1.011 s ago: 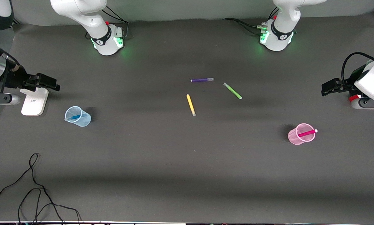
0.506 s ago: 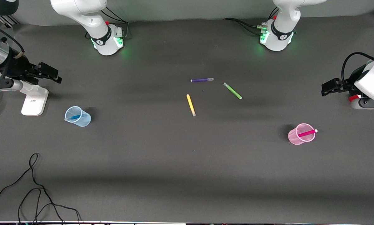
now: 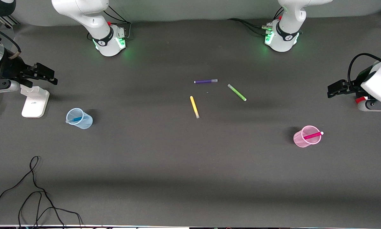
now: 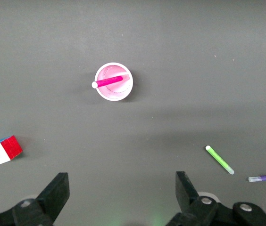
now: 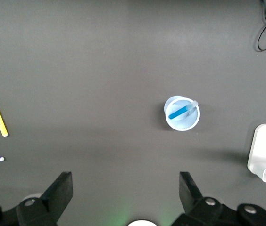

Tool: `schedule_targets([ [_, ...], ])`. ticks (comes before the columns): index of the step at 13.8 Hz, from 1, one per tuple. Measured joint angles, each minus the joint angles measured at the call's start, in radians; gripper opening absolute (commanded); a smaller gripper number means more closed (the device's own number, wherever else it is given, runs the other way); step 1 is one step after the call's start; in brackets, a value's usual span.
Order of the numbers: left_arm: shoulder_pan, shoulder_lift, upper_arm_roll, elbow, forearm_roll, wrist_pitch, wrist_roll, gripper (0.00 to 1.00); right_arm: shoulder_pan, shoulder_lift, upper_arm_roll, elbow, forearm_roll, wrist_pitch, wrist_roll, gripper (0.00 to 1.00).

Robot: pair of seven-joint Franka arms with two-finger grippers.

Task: Place pink and blue markers in matching cups

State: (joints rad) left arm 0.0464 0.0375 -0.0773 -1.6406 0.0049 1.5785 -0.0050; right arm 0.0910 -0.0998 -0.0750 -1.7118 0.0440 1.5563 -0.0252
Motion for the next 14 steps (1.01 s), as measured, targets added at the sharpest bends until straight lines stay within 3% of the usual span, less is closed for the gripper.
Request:
schedule_targets([
  [3,0.0,0.0,0.0,0.0,0.0,0.0,0.0,1.0,0.009,0.047,-0.005,0.049,0.0,-0.008,0.0,1.0],
  [7,0.0,0.0,0.0,0.0,0.0,0.0,0.001,1.0,0.134,0.069,-0.14,0.07,0.0,-0.009,0.0,1.0],
  [14,-0.001,0.0,0.0,0.0,0.0,0.001,0.001,1.0,0.138,0.071,-0.148,0.08,0.0,-0.012,0.0,1.0],
])
